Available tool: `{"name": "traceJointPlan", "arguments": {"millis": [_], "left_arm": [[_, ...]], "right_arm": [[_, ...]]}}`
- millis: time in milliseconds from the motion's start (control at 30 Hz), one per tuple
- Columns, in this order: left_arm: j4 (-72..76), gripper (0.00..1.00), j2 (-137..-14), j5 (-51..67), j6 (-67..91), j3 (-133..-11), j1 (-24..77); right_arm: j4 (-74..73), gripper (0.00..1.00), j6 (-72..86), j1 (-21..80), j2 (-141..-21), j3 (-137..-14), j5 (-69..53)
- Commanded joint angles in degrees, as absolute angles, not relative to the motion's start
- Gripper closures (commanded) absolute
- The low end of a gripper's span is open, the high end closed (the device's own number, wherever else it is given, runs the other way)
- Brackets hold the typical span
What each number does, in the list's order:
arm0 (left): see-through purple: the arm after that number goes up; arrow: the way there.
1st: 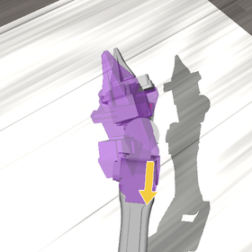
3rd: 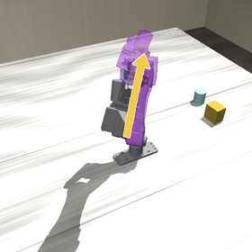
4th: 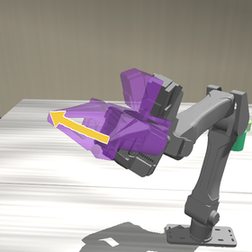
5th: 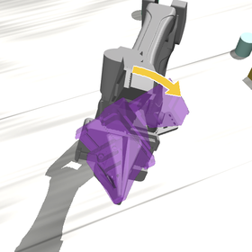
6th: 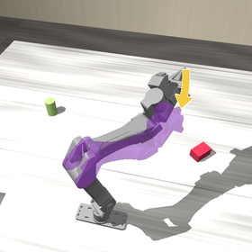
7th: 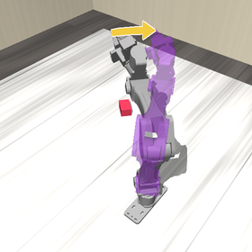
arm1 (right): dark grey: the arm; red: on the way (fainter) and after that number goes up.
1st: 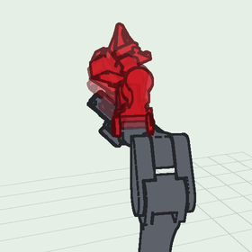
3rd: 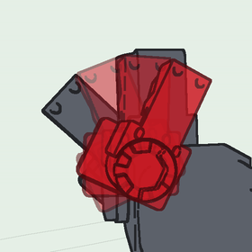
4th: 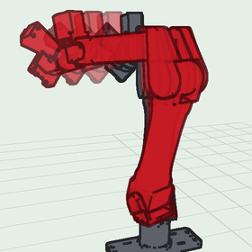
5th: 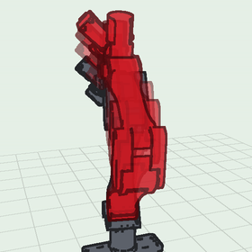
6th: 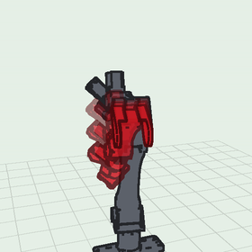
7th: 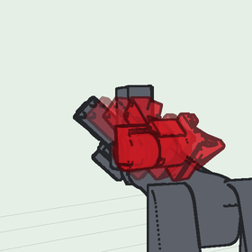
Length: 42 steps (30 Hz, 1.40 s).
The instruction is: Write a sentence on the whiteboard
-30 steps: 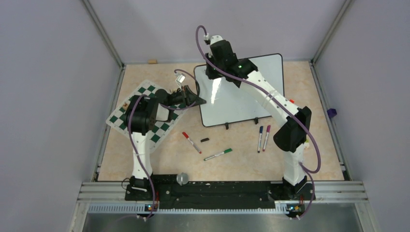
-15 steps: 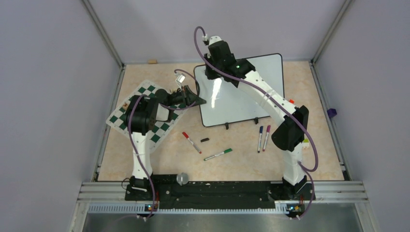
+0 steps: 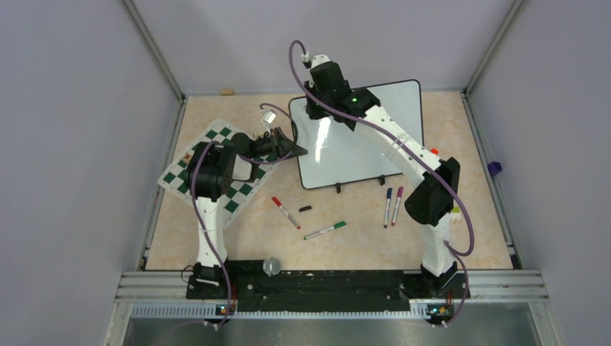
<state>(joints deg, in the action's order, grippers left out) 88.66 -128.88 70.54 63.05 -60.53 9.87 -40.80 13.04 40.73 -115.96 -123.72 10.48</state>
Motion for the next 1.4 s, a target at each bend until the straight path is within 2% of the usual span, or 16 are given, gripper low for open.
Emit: {"name": "traceJointPlan", "arguments": {"millis": [0,933,1367], "left_arm": [[92.8,1.0,-128.5,75.2,63.5,-60.8,11.1],[92.8,1.0,-128.3,75.2,63.6,-61.4,11.1],[92.8,1.0,-128.1,74.8,63.7,-61.2,11.1]], "right_arm": [[-41.4,1.0,13.0,41.1,-114.2,-122.1,10.9],[-42.4,1.0,15.4,41.5,-110.1,-114.7,9.0],[-42.4,1.0,16.7,40.6,-109.7,-123.9,7.6]]}}
